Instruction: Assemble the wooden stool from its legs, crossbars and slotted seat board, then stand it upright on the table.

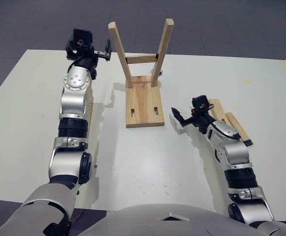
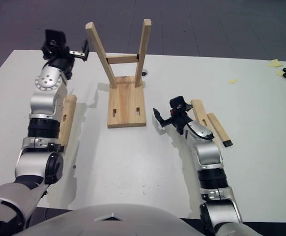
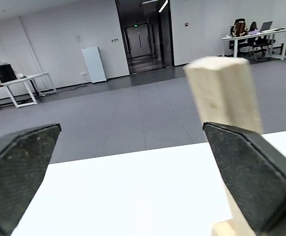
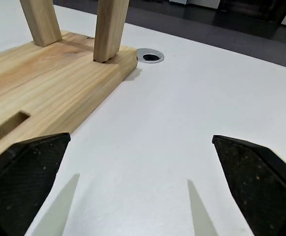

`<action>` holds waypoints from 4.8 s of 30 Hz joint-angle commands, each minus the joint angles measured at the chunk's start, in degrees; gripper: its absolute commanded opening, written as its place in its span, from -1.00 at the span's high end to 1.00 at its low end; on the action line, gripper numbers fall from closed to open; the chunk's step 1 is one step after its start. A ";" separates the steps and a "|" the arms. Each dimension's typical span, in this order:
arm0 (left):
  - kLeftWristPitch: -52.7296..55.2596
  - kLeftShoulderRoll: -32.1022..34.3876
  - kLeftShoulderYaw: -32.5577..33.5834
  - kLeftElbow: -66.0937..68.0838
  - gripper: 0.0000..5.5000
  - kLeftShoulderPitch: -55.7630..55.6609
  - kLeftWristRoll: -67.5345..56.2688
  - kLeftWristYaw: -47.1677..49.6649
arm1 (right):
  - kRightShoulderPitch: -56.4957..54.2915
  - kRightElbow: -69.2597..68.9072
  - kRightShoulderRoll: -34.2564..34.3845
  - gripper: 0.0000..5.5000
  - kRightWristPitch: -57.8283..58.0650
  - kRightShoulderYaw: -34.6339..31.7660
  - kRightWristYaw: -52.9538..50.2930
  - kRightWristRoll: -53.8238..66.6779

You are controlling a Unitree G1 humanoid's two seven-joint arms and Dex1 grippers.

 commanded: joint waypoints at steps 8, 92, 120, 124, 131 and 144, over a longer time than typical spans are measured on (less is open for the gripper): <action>24.38 18.91 5.74 -27.42 -0.96 25.06 -6.04 -19.55 | 12.95 -8.77 -1.31 -0.96 -7.28 -20.45 -2.17 9.93; 21.33 4.39 13.77 -26.55 -0.96 2.96 -19.67 -3.68 | -5.07 1.44 -9.47 0.52 -13.39 -21.75 -16.01 2.21; 47.43 -12.60 3.58 -29.66 -0.96 -3.03 -58.75 -2.08 | -6.66 -19.75 4.27 0.52 -11.68 11.21 0.44 1.30; 48.08 -13.58 5.02 -29.18 -0.88 -3.42 -61.12 1.22 | -5.66 -19.84 4.48 0.52 -12.00 12.14 0.67 0.17; 48.07 -11.36 5.33 -31.09 -0.42 -2.46 -62.21 2.31 | -4.73 -19.57 4.42 0.52 -12.69 12.27 0.09 -2.80; 47.21 -9.98 4.67 -32.48 0.31 -1.35 -63.65 2.91 | -4.52 -19.37 4.25 0.52 -12.26 11.53 0.54 -3.50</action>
